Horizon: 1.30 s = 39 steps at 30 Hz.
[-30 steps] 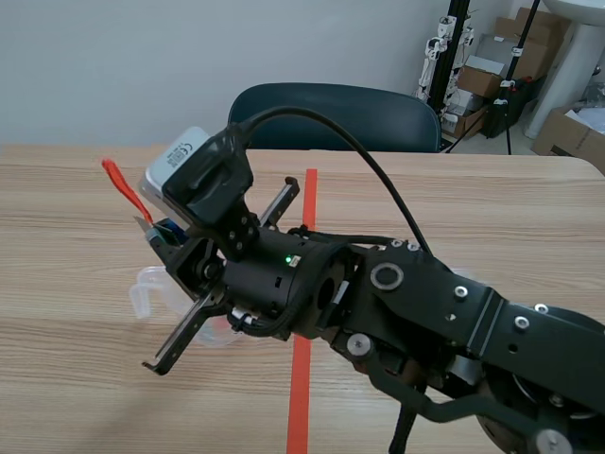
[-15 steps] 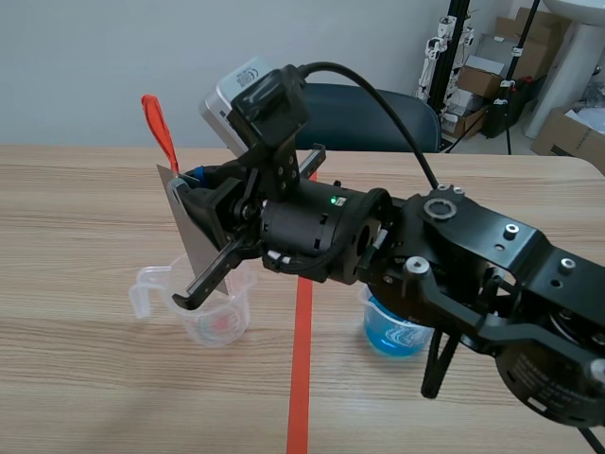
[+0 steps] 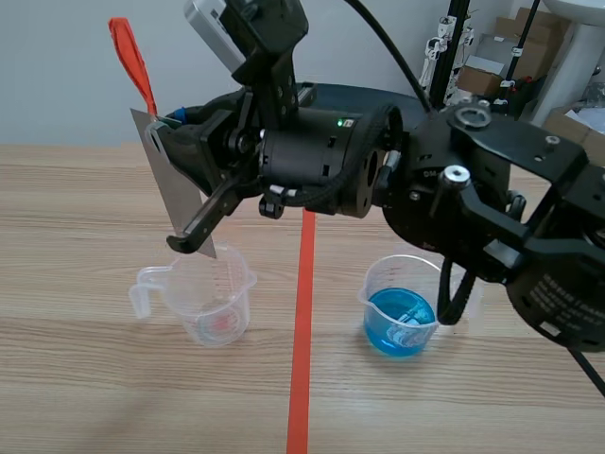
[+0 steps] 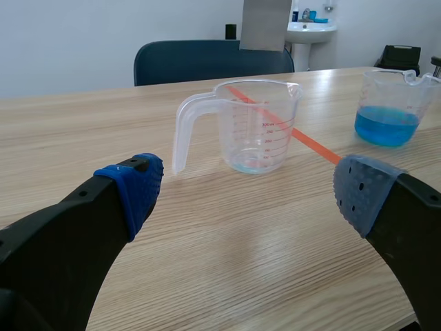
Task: Do the redox reaction experiment. lift the metal plate out of the left beaker
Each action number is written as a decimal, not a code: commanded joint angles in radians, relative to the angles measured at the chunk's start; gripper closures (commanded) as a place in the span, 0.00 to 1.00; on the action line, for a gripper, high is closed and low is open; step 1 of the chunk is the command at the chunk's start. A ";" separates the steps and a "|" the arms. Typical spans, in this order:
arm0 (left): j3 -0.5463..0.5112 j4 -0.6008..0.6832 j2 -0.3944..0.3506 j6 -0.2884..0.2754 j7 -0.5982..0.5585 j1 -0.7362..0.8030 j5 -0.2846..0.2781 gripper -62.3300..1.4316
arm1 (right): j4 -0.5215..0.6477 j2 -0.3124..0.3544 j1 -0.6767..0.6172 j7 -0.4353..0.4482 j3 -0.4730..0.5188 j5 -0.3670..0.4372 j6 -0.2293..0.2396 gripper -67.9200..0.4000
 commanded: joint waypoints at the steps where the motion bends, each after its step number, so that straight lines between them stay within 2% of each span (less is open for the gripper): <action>1: -0.001 0.006 -0.006 -0.005 -0.036 0.000 -0.008 0.16 | 0.021 -0.002 0.039 0.008 0.008 0.027 0.005 0.99; 4: -0.001 0.006 -0.006 -0.005 -0.036 0.000 -0.008 0.16 | 0.021 -0.002 0.076 -0.019 0.008 0.084 0.015 0.99; 7: -0.001 0.006 -0.006 -0.005 -0.035 0.000 -0.007 0.16 | 0.021 -0.002 0.112 -0.054 0.009 0.139 0.050 0.99; 12: -0.001 0.006 -0.006 -0.005 -0.036 0.000 -0.008 0.16 | 0.021 -0.002 0.164 -0.122 0.009 0.222 0.056 0.99; 17: -0.001 0.006 -0.006 -0.005 -0.036 0.000 -0.008 0.16 | 0.021 0.001 0.220 -0.176 0.009 0.334 0.129 0.99; 22: -0.001 0.006 -0.006 -0.005 -0.035 0.000 -0.007 0.16 | 0.021 0.006 0.277 -0.251 0.009 0.423 0.141 0.99; 26: -0.001 0.006 -0.006 -0.005 -0.035 0.000 -0.008 0.16 | 0.021 0.031 0.323 -0.251 0.011 0.486 0.144 0.99; 33: -0.001 0.006 -0.006 -0.005 -0.035 0.000 -0.008 0.16 | 0.021 0.034 0.343 -0.275 0.035 0.503 0.157 0.99; 39: -0.001 0.006 -0.006 -0.005 -0.036 0.000 -0.007 0.16 | 0.021 0.031 0.340 -0.291 0.035 0.513 0.219 0.99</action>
